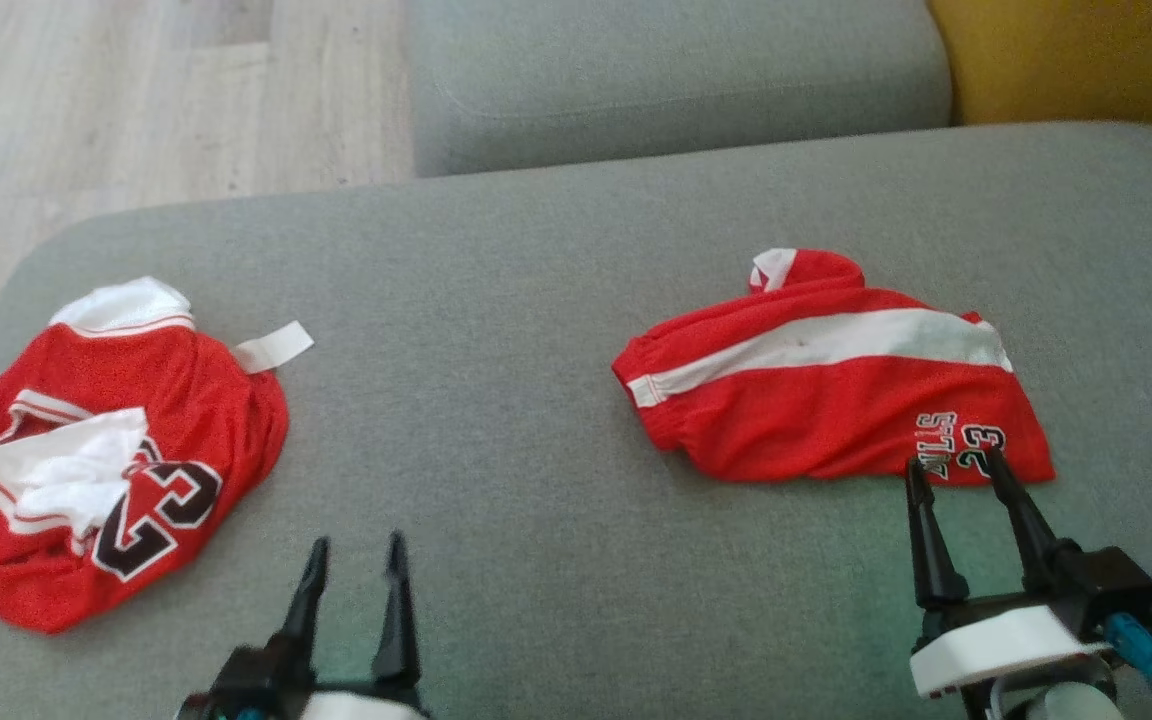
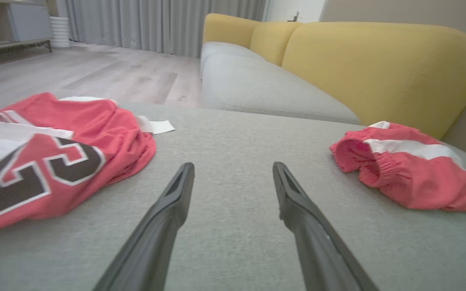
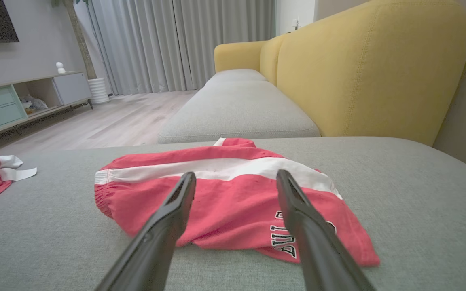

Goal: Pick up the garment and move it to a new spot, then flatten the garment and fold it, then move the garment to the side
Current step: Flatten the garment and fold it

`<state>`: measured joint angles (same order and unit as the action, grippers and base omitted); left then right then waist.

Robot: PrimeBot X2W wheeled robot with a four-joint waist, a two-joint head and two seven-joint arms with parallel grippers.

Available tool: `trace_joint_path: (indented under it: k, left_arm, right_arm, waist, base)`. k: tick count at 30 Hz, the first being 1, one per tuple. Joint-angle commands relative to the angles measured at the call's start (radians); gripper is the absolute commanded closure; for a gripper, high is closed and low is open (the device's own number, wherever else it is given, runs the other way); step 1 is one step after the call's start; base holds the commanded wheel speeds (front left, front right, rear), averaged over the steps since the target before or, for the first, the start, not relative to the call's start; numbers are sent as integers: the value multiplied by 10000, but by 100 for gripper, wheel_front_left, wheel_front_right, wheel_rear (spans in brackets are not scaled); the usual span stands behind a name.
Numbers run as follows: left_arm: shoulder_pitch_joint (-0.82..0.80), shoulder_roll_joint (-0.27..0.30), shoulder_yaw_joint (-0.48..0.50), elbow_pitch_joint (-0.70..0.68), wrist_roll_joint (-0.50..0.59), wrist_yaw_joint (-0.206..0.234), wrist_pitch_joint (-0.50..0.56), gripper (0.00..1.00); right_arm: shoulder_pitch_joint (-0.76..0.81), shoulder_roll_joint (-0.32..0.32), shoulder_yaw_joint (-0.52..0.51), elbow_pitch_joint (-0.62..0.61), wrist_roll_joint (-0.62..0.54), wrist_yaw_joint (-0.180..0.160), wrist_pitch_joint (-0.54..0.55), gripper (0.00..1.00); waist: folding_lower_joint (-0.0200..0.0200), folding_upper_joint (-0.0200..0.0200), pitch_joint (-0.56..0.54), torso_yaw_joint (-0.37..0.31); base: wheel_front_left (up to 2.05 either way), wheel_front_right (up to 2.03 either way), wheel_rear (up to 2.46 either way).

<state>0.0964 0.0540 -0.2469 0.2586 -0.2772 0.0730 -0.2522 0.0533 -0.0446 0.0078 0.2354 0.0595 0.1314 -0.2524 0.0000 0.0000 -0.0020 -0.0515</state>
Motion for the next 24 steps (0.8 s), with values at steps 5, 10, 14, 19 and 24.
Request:
trace_joint_path:
  k: [5,10,14,19,24]
  left_arm:
    - [-1688,-37,-773,491,-1157,-821,-95,0]
    - [-3597,-37,-2166,2154,-2315,-1628,-88,0]
    - [-4853,-37,-2852,2966,-4111,-1885,146,0]
    - [-5880,-37,-3548,3603,-6028,-2012,777,0]
    - [-6404,-19,-4173,3989,-6654,-2031,880,0]
  right_arm:
    - [-584,-56,383,-414,-188,-7,-94,0]
    - [-1053,-56,747,-477,-299,-7,-94,0]
    - [-1258,-56,832,-421,-162,-7,-94,0]
    - [-1472,-56,907,-431,-67,-7,-94,0]
    - [-1491,-56,884,-445,16,-7,-94,0]
  waist:
    - [0,0,649,-450]
    - [0,0,1425,-931]
    - [0,0,1754,-1398]
    - [0,0,2045,-1970]
    - [0,0,2164,-2381]
  base:
    - [0,0,0]
    - [0,0,0]
    - [0,0,0]
    - [0,0,0]
    - [0,0,0]
